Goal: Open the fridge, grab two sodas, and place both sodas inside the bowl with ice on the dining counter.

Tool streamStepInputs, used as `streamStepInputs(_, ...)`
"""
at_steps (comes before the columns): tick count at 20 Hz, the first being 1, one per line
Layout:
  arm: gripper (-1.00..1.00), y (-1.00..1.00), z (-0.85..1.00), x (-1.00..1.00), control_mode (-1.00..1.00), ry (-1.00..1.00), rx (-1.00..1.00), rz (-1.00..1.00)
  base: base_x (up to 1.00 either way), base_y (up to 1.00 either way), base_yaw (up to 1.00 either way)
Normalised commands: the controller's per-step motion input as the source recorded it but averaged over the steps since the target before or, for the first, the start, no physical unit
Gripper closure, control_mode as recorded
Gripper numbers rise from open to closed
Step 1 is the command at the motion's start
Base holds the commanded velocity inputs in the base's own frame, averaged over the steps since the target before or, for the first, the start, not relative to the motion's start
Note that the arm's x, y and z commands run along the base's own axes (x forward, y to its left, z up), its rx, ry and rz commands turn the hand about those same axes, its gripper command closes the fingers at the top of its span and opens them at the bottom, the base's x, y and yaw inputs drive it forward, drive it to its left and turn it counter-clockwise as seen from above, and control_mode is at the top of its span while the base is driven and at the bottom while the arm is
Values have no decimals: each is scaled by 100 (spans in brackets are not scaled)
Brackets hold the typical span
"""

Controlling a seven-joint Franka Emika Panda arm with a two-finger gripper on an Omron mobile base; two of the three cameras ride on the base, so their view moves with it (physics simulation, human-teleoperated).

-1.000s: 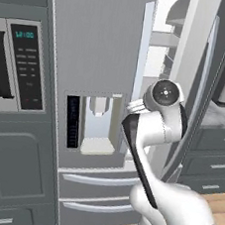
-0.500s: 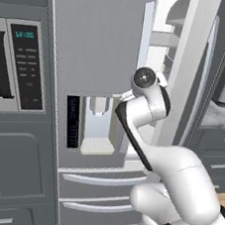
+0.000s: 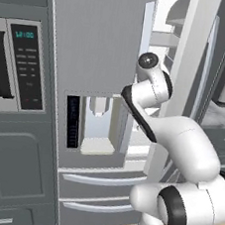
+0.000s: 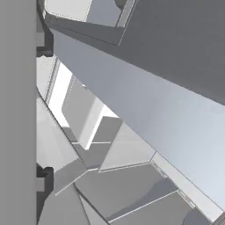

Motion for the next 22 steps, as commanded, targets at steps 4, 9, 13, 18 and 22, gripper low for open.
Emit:
streamStepInputs(4, -100, -44, -5, 24, -100, 14, 0, 0, 0, 0, 0)
streamStepInputs(9, -100, -47, -6, -5, -100, 16, 0, -4, 0, 0, 0)
streamStepInputs(13, -100, -52, -9, -44, -100, 11, 0, -11, 0, 0, 0)
streamStepInputs(18, -100, -63, -10, -53, -100, 7, 0, -13, 0, 0, 0)
streamStepInputs(22, -100, -81, -3, -52, -100, 1, 0, -11, 0, 0, 0)
